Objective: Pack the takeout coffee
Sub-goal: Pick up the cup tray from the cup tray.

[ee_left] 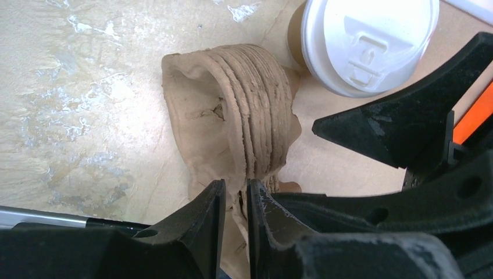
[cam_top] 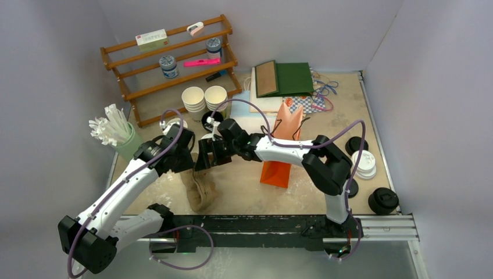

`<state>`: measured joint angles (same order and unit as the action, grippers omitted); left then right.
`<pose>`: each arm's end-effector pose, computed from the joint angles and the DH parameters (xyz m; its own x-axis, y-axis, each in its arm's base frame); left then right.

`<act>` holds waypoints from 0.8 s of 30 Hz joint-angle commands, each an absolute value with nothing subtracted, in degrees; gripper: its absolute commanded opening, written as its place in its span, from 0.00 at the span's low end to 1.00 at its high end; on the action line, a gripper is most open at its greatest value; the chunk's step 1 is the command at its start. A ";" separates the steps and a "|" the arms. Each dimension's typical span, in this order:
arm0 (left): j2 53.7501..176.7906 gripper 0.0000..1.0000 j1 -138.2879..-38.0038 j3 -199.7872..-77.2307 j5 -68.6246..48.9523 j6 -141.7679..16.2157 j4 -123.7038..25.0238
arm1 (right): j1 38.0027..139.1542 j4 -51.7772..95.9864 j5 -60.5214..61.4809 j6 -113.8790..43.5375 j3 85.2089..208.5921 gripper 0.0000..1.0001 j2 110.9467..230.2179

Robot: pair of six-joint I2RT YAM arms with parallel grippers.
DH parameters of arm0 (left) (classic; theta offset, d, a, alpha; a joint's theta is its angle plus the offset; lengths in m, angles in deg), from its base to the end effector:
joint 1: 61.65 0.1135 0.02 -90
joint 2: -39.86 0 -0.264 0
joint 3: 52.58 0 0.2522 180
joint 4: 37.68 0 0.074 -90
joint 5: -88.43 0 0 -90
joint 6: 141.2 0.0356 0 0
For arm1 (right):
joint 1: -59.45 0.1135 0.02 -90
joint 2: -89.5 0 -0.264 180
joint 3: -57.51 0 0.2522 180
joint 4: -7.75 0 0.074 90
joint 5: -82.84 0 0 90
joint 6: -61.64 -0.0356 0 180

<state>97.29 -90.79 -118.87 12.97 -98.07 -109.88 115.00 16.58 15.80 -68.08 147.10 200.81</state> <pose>0.1578 -0.0778 0.2779 -0.8058 -0.3595 -0.4705 -0.3147 0.9331 -0.1741 0.2387 0.3725 0.2118 -0.8278 -0.1666 -0.5357 -0.5465 0.4554 0.7028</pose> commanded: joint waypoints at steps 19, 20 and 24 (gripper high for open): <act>94.20 0.24 -84.94 -116.37 8.20 -92.06 -108.26 | 116.82 18.66 11.47 -66.50 152.38 0.87 203.28; 94.12 0.24 -84.94 -116.22 8.00 -91.87 -107.96 | 116.84 18.81 11.47 -66.50 152.39 0.85 203.42; 94.00 0.25 -84.85 -115.63 7.53 -91.39 -107.53 | 116.84 18.69 12.85 -66.41 151.94 0.86 203.24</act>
<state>94.30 -85.28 -116.16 8.62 -93.35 -109.24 116.60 18.37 12.56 -67.69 151.93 204.61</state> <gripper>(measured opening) 0.245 0.834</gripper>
